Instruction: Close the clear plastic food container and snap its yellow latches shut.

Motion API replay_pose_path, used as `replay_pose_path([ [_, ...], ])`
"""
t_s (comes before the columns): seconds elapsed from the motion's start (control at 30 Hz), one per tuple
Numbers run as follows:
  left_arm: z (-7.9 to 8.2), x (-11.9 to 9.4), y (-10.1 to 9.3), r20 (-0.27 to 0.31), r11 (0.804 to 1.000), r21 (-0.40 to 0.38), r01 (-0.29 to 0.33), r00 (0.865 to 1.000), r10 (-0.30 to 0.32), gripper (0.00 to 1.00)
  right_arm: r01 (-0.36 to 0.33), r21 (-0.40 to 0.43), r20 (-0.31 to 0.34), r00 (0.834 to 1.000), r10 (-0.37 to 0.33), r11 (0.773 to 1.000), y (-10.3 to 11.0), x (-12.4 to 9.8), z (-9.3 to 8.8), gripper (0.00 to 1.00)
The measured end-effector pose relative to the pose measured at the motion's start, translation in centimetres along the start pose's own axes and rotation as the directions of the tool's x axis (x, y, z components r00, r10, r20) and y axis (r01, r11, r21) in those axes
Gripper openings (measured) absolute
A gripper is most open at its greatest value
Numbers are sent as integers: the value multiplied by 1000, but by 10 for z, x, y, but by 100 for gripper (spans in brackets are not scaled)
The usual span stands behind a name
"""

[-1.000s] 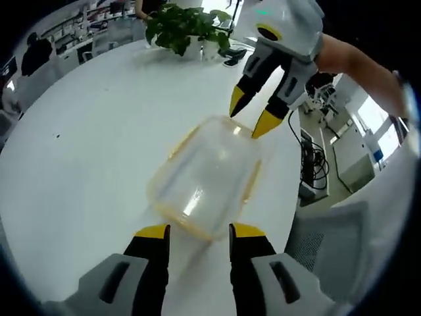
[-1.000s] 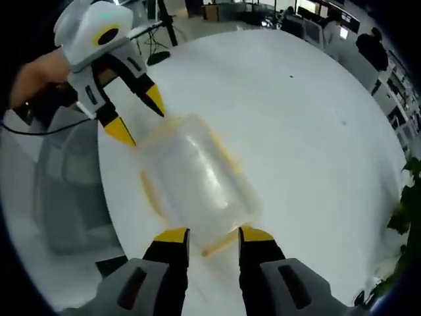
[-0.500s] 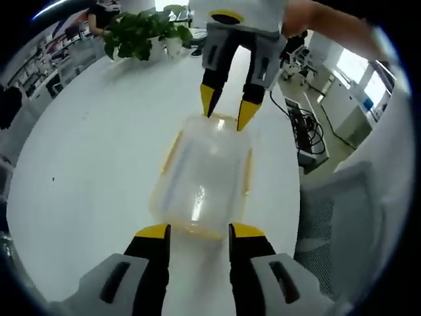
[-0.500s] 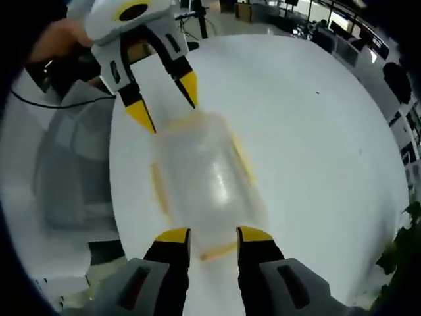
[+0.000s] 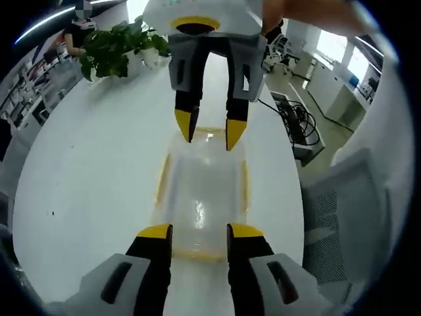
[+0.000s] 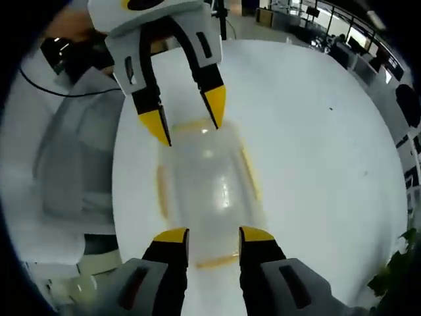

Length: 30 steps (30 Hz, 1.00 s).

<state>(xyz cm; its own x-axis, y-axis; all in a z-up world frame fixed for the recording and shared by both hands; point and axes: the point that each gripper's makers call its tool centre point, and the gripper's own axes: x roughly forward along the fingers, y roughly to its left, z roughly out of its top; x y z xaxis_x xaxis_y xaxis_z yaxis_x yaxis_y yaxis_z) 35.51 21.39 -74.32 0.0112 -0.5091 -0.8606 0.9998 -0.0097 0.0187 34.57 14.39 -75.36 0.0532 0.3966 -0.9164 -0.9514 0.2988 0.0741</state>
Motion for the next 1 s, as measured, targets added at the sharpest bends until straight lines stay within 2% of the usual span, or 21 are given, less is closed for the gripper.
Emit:
replay_pose_path([
  [0.13,7,3,0,24,1000,-7,10,1000,-10,32,-6,-11,9,1000,6,1000,0,2,4,29],
  [0.43,18,12,-4,37,1000,-5,22,999,-22,32,-8,-9,46,999,9,1000,-1,7,16,28],
  [0.73,23,16,-4,52,1000,-26,17,999,-15,32,-8,-1,71,997,9,1000,-8,8,23,28],
  [1.0,28,22,-13,73,998,-55,28,997,-24,32,-3,-8,90,996,4,1000,-16,7,31,28],
])
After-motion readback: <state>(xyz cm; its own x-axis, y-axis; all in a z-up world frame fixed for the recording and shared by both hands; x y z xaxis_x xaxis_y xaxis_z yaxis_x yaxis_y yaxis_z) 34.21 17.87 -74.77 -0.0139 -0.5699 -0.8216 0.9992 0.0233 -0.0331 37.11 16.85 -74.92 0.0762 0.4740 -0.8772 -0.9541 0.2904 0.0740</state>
